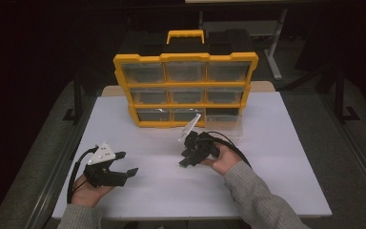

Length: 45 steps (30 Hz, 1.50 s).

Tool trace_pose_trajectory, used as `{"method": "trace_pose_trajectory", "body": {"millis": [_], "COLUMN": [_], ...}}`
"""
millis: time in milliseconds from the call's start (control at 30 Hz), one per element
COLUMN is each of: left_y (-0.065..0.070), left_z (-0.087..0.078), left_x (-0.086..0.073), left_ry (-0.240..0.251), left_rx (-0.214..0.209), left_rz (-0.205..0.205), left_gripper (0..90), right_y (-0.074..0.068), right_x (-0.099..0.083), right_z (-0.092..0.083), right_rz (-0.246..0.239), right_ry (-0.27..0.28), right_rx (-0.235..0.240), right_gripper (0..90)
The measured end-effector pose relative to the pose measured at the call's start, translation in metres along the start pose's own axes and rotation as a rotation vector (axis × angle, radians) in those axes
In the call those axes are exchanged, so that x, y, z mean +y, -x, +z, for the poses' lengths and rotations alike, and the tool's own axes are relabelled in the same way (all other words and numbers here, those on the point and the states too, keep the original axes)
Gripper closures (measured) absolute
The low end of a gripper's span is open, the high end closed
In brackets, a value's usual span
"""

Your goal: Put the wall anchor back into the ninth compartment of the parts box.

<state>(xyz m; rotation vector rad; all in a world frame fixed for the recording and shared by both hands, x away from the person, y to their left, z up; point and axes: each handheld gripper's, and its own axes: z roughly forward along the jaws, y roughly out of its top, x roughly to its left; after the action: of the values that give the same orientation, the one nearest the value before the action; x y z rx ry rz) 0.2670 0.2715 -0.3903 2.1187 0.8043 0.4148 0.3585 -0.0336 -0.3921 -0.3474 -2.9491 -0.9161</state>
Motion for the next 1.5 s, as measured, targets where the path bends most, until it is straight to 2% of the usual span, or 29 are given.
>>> {"method": "trace_pose_trajectory", "body": {"millis": [67, 100, 267, 333, 533, 567, 667, 733, 800, 967, 1000, 1133, 1300, 1433, 1500], "left_y": [0.0, 0.0, 0.0, -0.001, 0.0, -0.001, 0.001, 0.0, 0.0, 0.0, 0.0, 0.0, 0.0, 0.0, 0.0], "left_z": [0.0, -0.001, -0.001, -0.001, 0.0, 0.0, 0.0, 0.0, 0.0, 0.0, 0.0, 0.0, 0.002, 0.002, 0.003], "left_x": [0.0, 0.0, 0.001, 0.001, 0.001, 0.0, 0.001, 0.001, 0.001, 0.001, 0.0, 0.001, 0.0, 0.0, 0.0], "left_ry": [0.002, 0.003, -0.006, -0.015, -0.001, -0.011, -0.01, -0.018, -0.019, -0.015, -0.013, -0.017, -0.026, -0.031, -0.019], "left_rx": [0.001, 0.001, 0.001, 0.001, -0.004, -0.002, -0.005, -0.005, -0.004, -0.004, -0.004, -0.004, -0.007, -0.011, -0.011], "left_rz": [-0.003, -0.002, 0.01, 0.023, 0.009, 0.023, 0.013, 0.024, 0.022, 0.018, 0.016, 0.019, 0.029, 0.024, 0.013], "left_gripper": [25.3, 25.3, 25.2, 25.3, 25.2, 25.2, 25.2, 25.2, 25.2, 25.2, 25.2, 25.2, 25.1, 25.0, 25.1], "right_y": [-0.001, 0.0, 0.001, 0.002, 0.005, 0.005, 0.007, 0.008, 0.01, 0.009, 0.009, 0.008, 0.01, 0.014, 0.016], "right_x": [-0.001, -0.002, -0.005, -0.005, -0.008, -0.009, -0.012, -0.013, -0.013, -0.012, -0.012, -0.012, -0.012, -0.013, -0.013], "right_z": [0.004, 0.006, 0.015, 0.019, 0.029, 0.03, 0.035, 0.037, 0.037, 0.037, 0.038, 0.038, 0.038, 0.038, 0.037], "right_rz": [0.021, 0.011, 0.023, 0.018, 0.033, 0.034, 0.047, 0.057, 0.059, 0.043, 0.027, 0.023, 0.026, 0.036, 0.042], "right_ry": [-0.016, -0.009, -0.024, -0.03, -0.05, -0.045, -0.057, -0.061, -0.049, -0.054, -0.057, -0.063, -0.062, -0.057, -0.055], "right_rx": [0.0, 0.002, 0.003, -0.011, -0.018, -0.018, -0.009, -0.009, -0.011, -0.026, -0.039, -0.048, -0.03, -0.005, 0.008], "right_gripper": [60.6, 60.9, 62.6, 63.8, 67.5, 68.1, 69.7, 71.4, 72.3, 76.8, 79.7, 82.5, 82.8, 83.1, 83.3]}}
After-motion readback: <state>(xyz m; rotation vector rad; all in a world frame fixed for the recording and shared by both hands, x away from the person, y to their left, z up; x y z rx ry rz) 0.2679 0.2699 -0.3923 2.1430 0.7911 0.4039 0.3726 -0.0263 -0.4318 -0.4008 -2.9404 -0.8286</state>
